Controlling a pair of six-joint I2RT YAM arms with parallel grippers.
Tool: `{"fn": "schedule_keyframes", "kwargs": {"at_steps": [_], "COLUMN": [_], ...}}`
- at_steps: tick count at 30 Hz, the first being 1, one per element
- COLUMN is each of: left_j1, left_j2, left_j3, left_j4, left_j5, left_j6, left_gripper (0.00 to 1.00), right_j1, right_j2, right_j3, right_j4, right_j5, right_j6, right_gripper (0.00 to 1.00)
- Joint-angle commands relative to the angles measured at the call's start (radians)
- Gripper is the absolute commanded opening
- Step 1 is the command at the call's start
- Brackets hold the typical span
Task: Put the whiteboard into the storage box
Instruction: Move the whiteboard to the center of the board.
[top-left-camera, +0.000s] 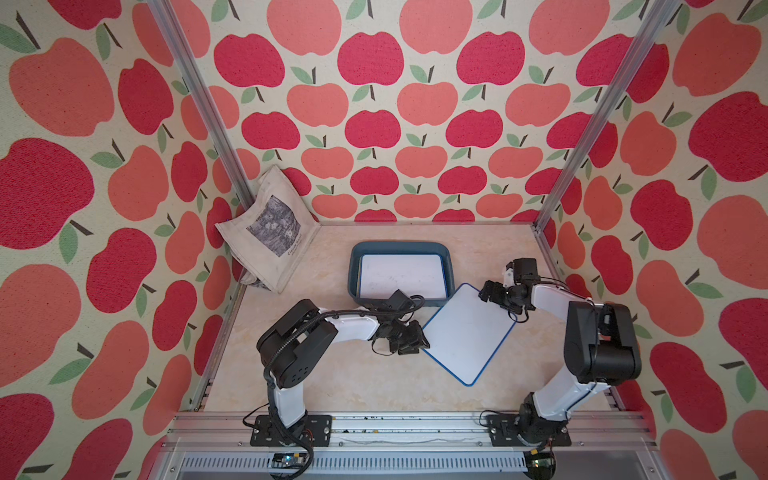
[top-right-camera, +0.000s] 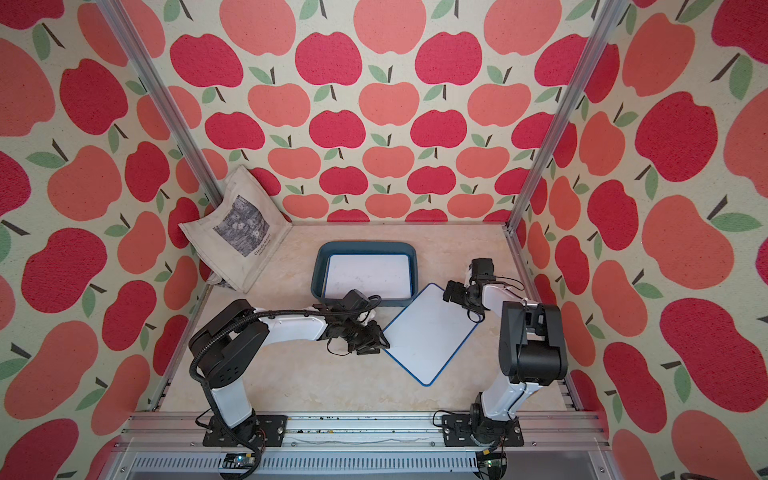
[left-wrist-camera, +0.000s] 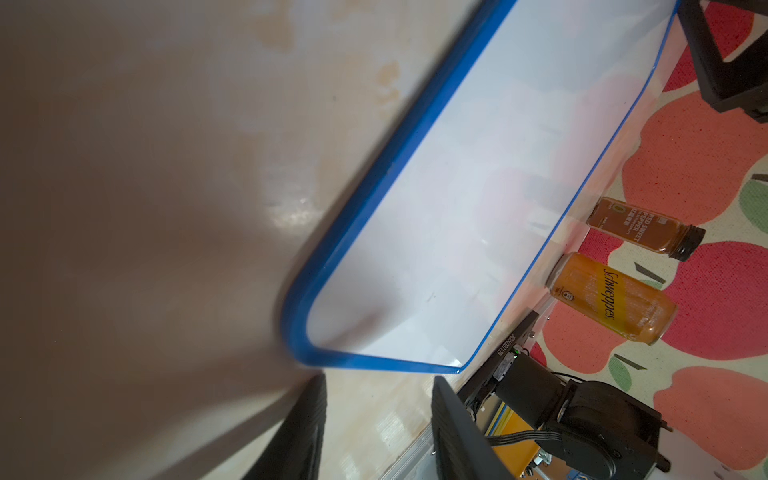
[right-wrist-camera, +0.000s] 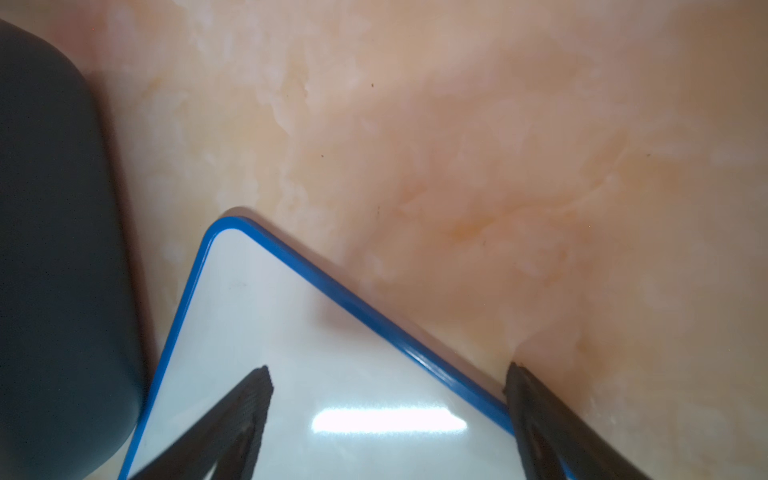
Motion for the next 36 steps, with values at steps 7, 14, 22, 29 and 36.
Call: {"fn": "schedule_keyframes", "kwargs": {"at_steps": [7, 14, 22, 29, 36], "left_j1": [0.060, 0.084, 0.151, 0.185, 0.238], "left_j2": [0.020, 0.012, -0.046, -0.094, -0.147], "left_j3": [-0.152, -0.185, -0.258, -0.256, -0.259], "left_j4": [-0.044, -0.039, 0.014, -0.030, -0.077], "left_j5": [-0.112, -0.130, -0.118, -0.124, -0.126], "left_j6": [-0.070, -0.073, -0.083, -0.044, -0.004], "left_gripper": [0.45, 0.45, 0.45, 0.45, 0.45], "right_j1": [0.053, 0.117, 0.183, 0.256, 0.398], "right_j2": [-0.046, -0.088, -0.151, -0.221, -0.301], "right_j3": [-0.100, -0.154, -0.263, -0.326, -0.381], "right_j4": [-0.112, -0.103, -0.020, -0.025, 0.022], "right_j5": [-0.109, -0.149, -0.198, -0.212, -0.238], "right_j6": [0.052, 0.074, 0.155, 0.191, 0.290], "right_gripper": [0.92, 0.92, 0.92, 0.92, 0.92]}}
